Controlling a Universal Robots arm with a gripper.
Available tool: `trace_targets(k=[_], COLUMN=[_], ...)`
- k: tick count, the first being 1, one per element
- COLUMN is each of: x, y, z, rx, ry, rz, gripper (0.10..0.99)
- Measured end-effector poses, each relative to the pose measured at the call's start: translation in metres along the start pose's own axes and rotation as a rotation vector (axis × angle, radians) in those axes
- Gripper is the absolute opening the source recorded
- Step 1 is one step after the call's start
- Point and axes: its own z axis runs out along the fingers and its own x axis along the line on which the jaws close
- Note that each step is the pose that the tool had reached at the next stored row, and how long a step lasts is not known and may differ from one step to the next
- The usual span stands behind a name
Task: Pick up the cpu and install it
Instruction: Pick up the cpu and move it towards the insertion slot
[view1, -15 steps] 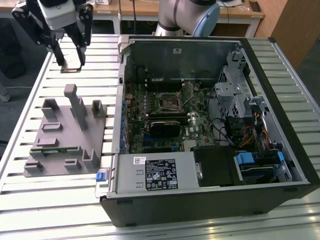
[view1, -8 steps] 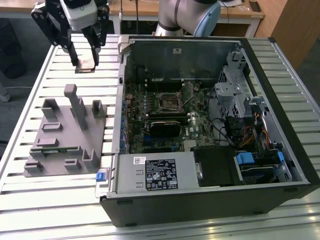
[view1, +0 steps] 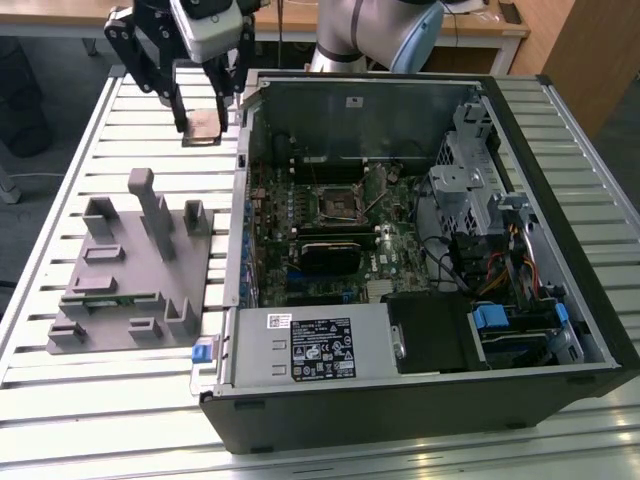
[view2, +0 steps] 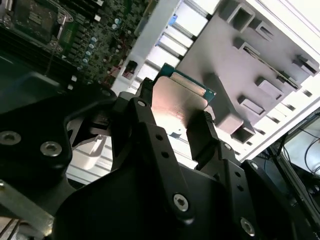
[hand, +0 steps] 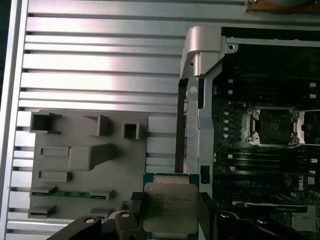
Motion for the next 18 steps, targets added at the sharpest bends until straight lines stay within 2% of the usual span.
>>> trace_targets(k=[13, 18], x=[-0.0469, -0.0628], y=[-0.0005, 0.0037], z=[0.0000, 0.0006], rx=[0.000, 0.000], ry=[0.0000, 0.0001], rz=[0.000, 0.000], gripper=[0.525, 0.525])
